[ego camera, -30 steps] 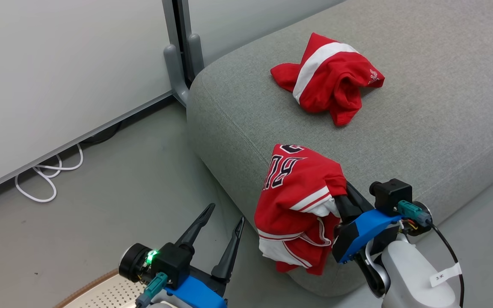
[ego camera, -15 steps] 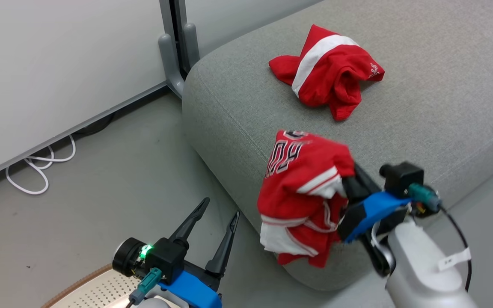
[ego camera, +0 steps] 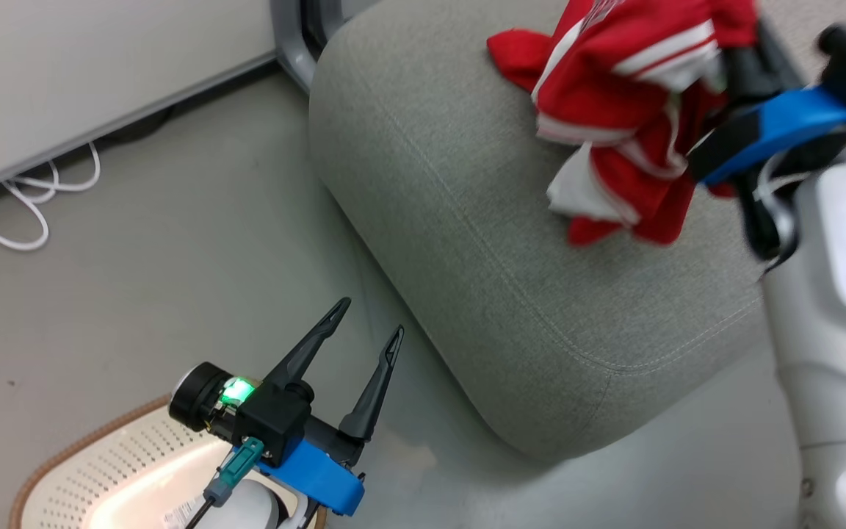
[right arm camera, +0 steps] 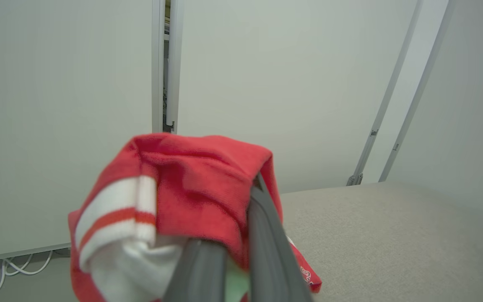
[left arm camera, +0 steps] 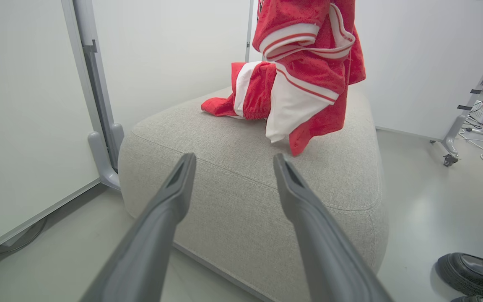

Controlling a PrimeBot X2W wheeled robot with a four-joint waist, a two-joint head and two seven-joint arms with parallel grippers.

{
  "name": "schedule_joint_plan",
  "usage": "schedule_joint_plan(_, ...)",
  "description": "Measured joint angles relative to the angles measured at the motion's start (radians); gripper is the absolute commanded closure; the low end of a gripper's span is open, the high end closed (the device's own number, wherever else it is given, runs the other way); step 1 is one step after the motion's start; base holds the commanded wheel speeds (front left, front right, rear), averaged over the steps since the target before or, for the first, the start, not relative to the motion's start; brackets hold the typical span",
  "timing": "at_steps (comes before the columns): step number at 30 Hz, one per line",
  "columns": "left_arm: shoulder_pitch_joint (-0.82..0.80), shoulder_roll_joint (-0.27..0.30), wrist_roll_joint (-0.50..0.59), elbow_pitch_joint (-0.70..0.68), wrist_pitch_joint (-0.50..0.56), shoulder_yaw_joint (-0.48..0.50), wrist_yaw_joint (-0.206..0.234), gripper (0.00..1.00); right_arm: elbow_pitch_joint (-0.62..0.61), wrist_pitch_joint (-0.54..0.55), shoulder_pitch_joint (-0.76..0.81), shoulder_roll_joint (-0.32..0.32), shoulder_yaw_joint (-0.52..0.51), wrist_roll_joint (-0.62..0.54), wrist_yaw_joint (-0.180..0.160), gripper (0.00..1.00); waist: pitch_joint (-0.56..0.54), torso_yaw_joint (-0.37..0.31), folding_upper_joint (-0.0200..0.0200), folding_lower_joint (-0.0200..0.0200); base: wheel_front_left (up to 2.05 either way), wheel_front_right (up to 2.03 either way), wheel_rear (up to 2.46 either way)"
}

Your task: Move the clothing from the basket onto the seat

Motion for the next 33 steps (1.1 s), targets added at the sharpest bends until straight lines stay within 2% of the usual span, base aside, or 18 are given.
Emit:
schedule_joint_plan(6, -0.044, 0.042, 0.037, -0.072, 0.0, -0.014, 0.0, 0.0, -0.053, 0.041, -0.11, -0.074, -0.118, 0.004, 0.0, 1.0, 0.111, 0.02, 0.0, 0.0001, 0.0, 0.0, 0.0)
schedule_joint_plan(11, -0.06, 0.084, 0.055, -0.113, 0.0, -0.031, 0.0, 0.0, -0.044, 0.029, -0.118, -0.119, -0.232, -0.012, 0.0, 1.0, 0.203, 0.044, 0.0, 0.0001, 0.0, 0.0, 0.0)
schedule_joint_plan(19, -0.088, 0.16, 0.081, -0.189, 0.0, -0.019, 0.0, 0.0, 0.055, -0.028, -0.102, -0.103, -0.337, -0.006, 0.0, 1.0, 0.329, 0.084, 0.0, 0.0001, 0.0, 0.0, 0.0)
schedule_joint_plan(26, -0.098, 0.181, 0.106, -0.221, 0.0, -0.024, 0.0, 0.0, 0.183, -0.072, -0.102, -0.082, -0.392, -0.053, 0.0, 1.0, 0.399, 0.11, 0.0001, 0.0001, 0.0, 0.0, 0.0)
schedule_joint_plan(33, -0.098, 0.185, 0.106, -0.226, 0.0, -0.027, 0.007, 0.0, 0.269, -0.09, -0.097, -0.075, -0.433, -0.106, 0.0, 1.0, 0.41, 0.119, 0.0001, 0.0, 0.0, 0.0, 0.0)
